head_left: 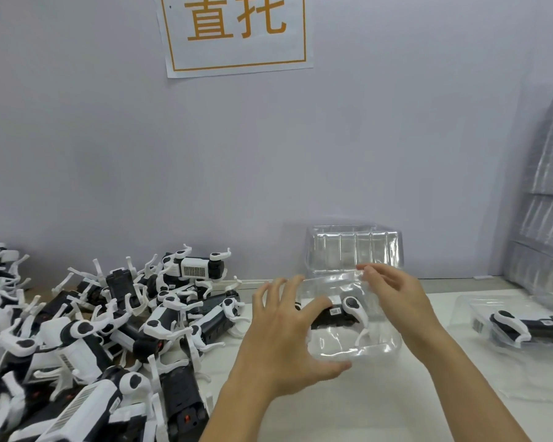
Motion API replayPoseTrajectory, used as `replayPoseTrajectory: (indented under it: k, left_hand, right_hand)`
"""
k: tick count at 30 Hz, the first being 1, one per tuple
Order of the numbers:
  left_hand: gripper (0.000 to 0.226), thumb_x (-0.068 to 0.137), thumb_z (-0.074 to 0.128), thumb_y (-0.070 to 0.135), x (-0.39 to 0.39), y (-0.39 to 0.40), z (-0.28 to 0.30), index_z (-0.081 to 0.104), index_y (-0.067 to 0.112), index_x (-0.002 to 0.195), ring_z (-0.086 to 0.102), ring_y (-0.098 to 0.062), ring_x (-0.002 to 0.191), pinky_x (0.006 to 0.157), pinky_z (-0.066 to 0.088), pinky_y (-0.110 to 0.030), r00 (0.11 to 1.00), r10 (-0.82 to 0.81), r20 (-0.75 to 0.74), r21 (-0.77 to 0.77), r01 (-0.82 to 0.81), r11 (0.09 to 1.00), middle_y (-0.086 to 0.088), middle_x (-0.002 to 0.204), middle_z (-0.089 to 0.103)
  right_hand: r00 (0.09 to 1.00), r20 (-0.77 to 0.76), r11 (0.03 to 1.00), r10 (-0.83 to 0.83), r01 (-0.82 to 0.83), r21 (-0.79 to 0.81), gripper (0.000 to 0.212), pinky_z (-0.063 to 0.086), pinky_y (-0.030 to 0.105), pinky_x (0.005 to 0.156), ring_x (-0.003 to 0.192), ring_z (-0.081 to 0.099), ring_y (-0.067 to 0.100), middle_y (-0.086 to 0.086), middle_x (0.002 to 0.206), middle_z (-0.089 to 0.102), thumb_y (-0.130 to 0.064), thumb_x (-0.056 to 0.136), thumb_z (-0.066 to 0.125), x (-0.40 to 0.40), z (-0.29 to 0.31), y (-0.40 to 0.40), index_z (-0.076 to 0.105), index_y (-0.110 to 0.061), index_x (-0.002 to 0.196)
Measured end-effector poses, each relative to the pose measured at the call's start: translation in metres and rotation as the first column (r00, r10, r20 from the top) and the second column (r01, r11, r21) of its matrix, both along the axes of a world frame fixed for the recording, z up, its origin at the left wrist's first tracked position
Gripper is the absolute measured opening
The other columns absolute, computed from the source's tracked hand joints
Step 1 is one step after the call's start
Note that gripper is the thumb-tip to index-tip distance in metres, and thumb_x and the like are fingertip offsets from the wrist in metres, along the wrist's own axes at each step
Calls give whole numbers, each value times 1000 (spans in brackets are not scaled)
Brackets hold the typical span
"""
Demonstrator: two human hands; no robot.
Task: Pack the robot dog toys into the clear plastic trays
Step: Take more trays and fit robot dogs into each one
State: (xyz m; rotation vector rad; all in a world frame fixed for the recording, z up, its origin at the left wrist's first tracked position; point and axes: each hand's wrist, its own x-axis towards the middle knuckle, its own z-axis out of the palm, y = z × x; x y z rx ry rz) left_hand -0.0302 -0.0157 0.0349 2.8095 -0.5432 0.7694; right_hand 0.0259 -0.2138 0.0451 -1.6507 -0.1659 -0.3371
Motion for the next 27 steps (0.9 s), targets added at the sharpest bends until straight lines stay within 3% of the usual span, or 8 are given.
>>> replayPoseTrajectory:
  k: [6,11,15,18,20,23,27]
  left_hand:
    - [73,65,59,78,1,0,5,56,38,126,35,-37,137,114,23,-57,979,48,199,-53,-38,998,-9,146,40]
    - [69,65,66,73,2,-3,5,62,32,121,41,-41,133,112,25,-57,936,24,351,-75,3,997,-15,143,45]
    - [69,66,68,71,2,-5,4,64,30,121,42,-42,133,110,27,-58,912,17,410,-115,33,993,-16,143,45]
    - [68,66,68,72,2,-4,6,65,33,121,37,-33,137,111,27,-56,928,37,370,-293,79,953,-10,145,44]
    - [66,63,67,76,1,-2,10,63,43,119,33,-23,140,113,26,-51,954,81,288,-534,90,841,0,147,40]
    - [61,58,67,79,3,5,16,62,52,113,39,-9,135,113,34,-49,988,65,140,-867,91,490,11,142,45]
    - [69,67,68,73,7,19,21,73,19,108,60,-11,115,106,42,-51,996,-79,49,-996,54,66,8,119,68]
  right_hand:
    - [994,-16,966,104,-97,238,23,45,41,100,117,62,16,-11,121,69,-41,99,53,-1,5,1,71,-38,112]
    - [991,21,948,132,-132,289,24,45,40,96,114,65,18,-7,118,71,-43,97,50,-3,8,0,72,-42,108]
    - [996,44,912,83,-94,399,28,46,36,88,114,64,24,5,119,70,-36,101,46,-4,10,-4,73,-31,109]
    - [999,18,876,27,-33,482,29,48,35,88,110,64,22,1,108,73,-33,101,46,-4,11,-6,75,-28,103]
    - [1000,-1,857,-4,4,515,29,47,34,86,104,64,20,-3,98,73,-30,101,46,-4,11,-7,75,-27,102]
    - [1000,-25,852,-13,24,524,29,46,33,83,99,65,19,-2,98,73,-30,101,45,-5,9,-6,74,-25,104]
    - [999,-31,857,-8,22,515,29,46,34,85,97,64,18,-3,96,73,-30,101,45,-5,8,-3,74,-27,100]
